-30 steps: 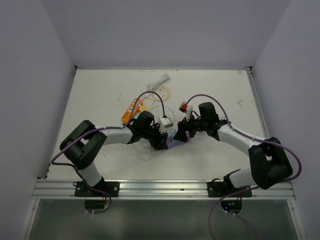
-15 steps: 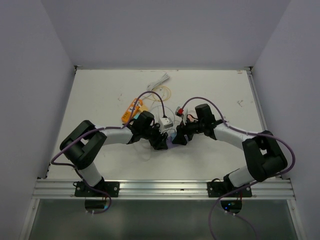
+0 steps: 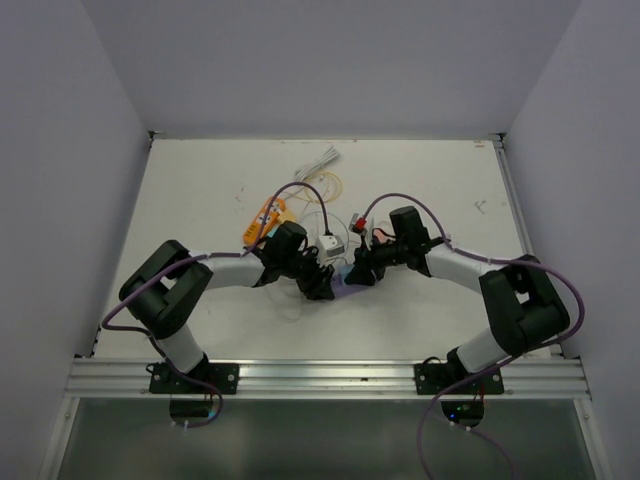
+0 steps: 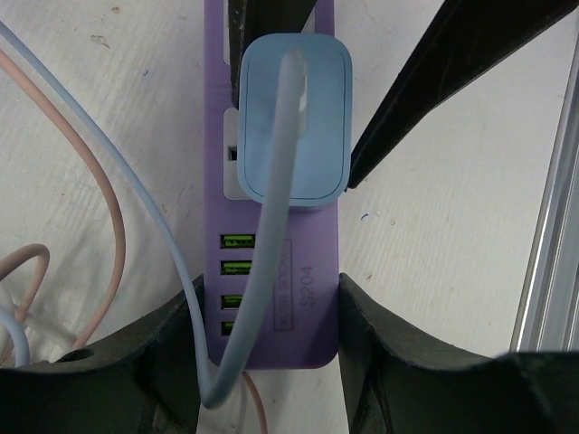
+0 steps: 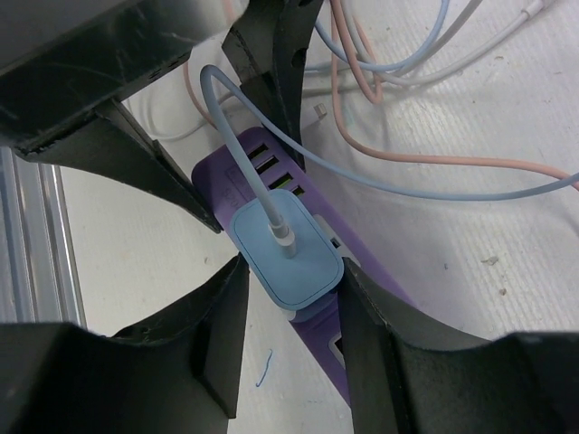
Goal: Pull the plug off the socket
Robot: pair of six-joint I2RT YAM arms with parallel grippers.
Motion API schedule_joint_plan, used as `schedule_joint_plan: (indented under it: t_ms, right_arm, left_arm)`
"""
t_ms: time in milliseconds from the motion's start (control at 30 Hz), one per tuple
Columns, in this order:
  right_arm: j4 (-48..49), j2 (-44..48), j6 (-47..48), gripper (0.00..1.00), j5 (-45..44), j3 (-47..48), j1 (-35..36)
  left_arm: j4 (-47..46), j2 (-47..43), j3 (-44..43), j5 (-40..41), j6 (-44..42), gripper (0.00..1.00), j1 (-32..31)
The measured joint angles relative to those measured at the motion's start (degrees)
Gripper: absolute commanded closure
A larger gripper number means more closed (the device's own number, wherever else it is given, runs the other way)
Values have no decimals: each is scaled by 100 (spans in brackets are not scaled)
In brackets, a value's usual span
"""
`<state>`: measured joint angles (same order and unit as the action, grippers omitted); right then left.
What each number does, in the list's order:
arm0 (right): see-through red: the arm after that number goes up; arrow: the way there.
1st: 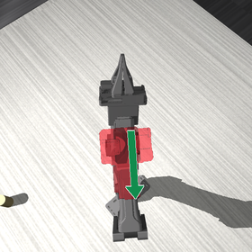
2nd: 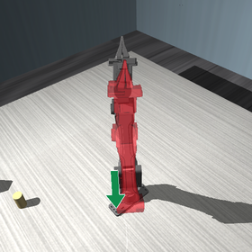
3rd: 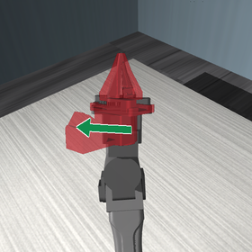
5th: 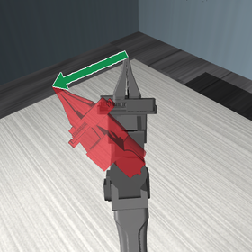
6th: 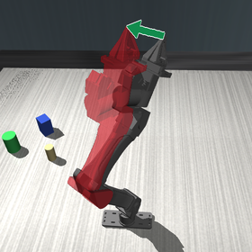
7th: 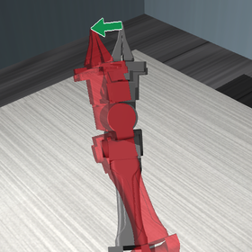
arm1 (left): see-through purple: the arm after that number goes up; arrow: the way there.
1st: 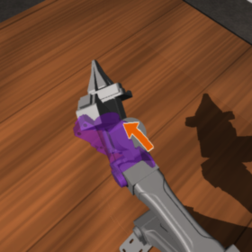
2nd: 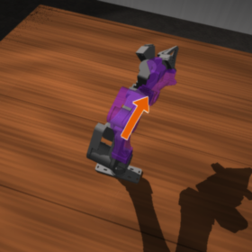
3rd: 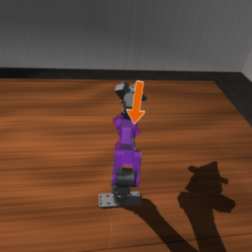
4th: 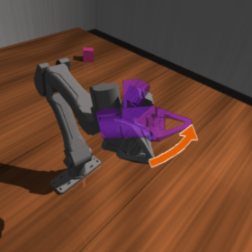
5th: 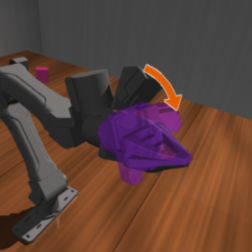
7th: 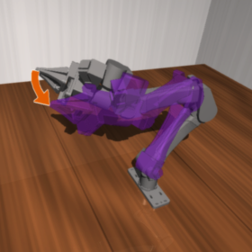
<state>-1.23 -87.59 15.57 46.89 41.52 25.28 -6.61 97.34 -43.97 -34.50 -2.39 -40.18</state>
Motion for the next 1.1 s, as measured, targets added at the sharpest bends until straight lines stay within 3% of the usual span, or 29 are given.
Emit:
schedule_joint_plan:
  t_ms: [67, 133, 700, 1100]
  right_arm:
    - [-7, -46, 52, 95, 72, 31, -7]
    - [-35, -85, 109, 100, 133, 61, -15]
    - [-116, -201, 380, 100, 579, 155, -59]
    - [1261, -201, -356, 100, 1025, 225, -83]
  left_arm:
    - [20, 0, 0, -42, -9, 100, 13]
    - [35, 0, 0, -83, -17, 100, 31]
    - [188, 0, -2, -367, -20, 100, 83]
    - [168, 59, -4, -599, -20, 100, 50]
